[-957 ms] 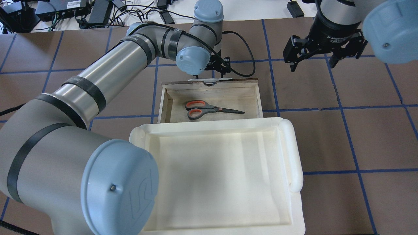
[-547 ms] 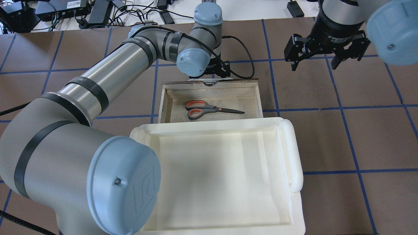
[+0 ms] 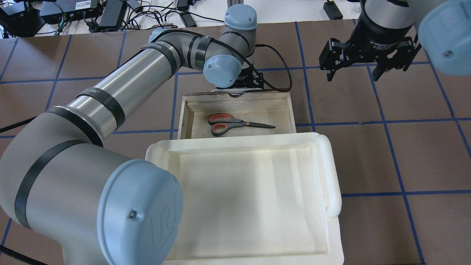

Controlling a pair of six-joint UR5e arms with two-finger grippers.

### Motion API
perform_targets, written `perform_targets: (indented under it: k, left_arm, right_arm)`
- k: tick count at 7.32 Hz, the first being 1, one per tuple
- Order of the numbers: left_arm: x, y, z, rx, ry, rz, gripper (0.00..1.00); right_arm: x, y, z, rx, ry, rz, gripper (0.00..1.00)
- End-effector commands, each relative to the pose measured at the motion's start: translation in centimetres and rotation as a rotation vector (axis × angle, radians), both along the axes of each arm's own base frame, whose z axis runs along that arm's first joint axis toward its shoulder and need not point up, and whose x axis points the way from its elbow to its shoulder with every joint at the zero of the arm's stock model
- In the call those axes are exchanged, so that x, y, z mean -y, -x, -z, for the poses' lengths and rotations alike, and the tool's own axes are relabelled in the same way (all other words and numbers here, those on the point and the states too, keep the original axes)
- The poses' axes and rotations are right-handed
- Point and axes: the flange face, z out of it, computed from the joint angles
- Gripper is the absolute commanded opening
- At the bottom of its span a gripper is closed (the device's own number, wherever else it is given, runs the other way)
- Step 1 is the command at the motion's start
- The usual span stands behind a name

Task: Put scissors in drawer and close it
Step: 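Push the drawer front toward the cabinet with the left gripper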

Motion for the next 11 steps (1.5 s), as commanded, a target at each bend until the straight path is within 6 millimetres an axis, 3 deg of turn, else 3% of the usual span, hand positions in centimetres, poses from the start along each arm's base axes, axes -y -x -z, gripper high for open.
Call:
perform_targets:
  k: [1, 5, 11]
  left_arm:
    - [-0.8, 0.4, -1.0, -0.012, -0.010, -0.026, 1.00]
    - [-2.5, 0.4, -3.6, -0.002, -0.034, -0.025, 1.00]
    - [-6.6, -0.7, -4.0, 0.026, -0.097, -0.019, 1.00]
  right_arm:
    - [-0.1, 0.0, 0.1, 0.009, -0.010, 0.000, 1.00]
    - [-0.3, 0.2, 0.6, 0.005, -0.044, 0.000, 1.00]
    - [-0.2, 0.5, 0.5, -0.004, -0.038, -0.042, 1.00]
